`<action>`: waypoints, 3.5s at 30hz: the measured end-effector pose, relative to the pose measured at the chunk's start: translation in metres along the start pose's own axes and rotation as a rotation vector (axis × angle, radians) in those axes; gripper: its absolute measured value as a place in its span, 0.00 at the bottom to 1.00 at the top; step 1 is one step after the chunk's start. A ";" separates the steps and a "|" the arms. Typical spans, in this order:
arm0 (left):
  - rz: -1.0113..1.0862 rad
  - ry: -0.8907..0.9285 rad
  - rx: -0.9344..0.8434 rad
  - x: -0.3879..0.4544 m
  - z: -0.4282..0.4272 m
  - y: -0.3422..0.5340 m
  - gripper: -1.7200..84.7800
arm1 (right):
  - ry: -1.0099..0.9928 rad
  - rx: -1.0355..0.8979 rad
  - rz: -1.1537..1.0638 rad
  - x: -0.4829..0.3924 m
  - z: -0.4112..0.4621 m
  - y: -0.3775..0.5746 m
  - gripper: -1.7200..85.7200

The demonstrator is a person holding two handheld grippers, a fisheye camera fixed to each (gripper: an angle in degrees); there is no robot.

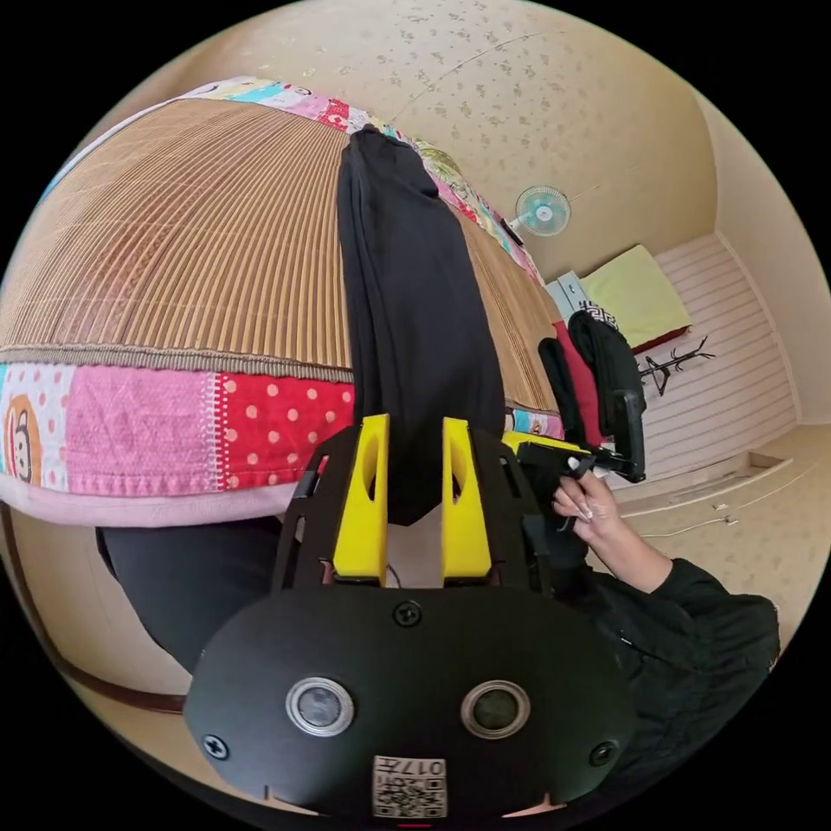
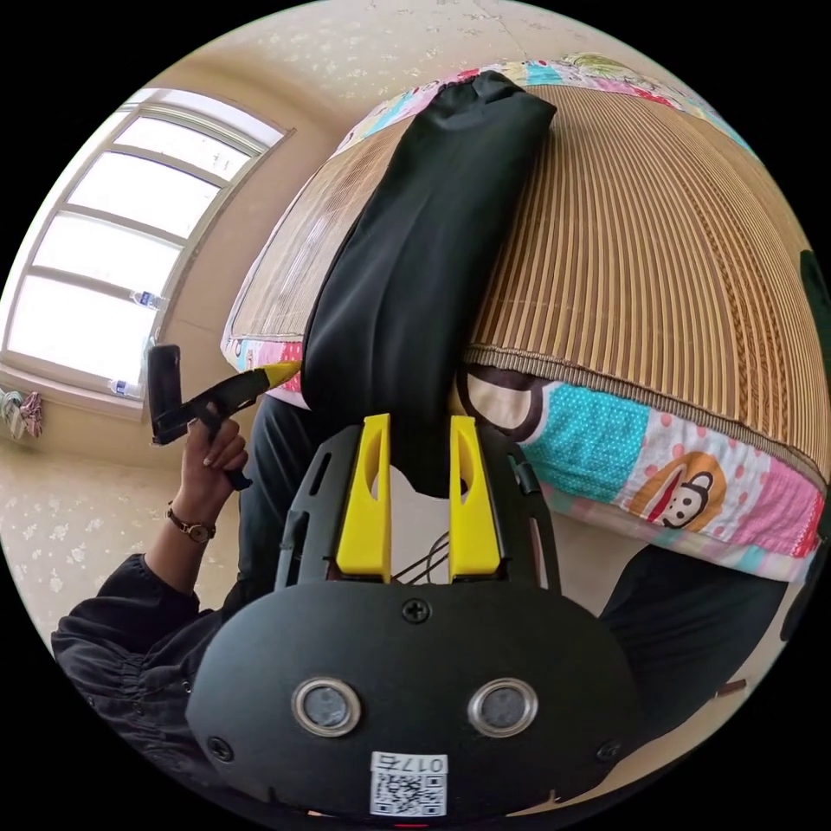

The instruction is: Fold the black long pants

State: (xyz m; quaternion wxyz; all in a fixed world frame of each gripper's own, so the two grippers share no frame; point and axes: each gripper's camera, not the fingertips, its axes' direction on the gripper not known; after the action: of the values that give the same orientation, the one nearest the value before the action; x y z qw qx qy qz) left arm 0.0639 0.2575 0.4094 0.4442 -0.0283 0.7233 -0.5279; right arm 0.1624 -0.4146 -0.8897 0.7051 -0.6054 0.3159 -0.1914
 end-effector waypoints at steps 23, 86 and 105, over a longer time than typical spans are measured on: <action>-0.081 -0.015 0.067 -0.022 0.000 0.014 0.14 | 0.017 0.018 0.058 -0.040 0.034 -0.018 0.14; -0.103 0.205 0.143 -0.042 0.072 -0.104 0.23 | -0.301 0.206 0.248 0.009 -0.130 -0.050 0.15; 0.012 0.356 -0.088 -0.062 0.131 -0.034 0.08 | -0.171 0.083 0.030 -0.018 -0.146 0.010 0.16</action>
State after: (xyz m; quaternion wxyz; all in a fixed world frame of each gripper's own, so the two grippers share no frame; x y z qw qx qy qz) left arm 0.1750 0.1772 0.4682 0.3106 0.0505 0.8132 -0.4896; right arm 0.0493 -0.5079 -0.9053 0.7567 -0.5850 0.2555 -0.1412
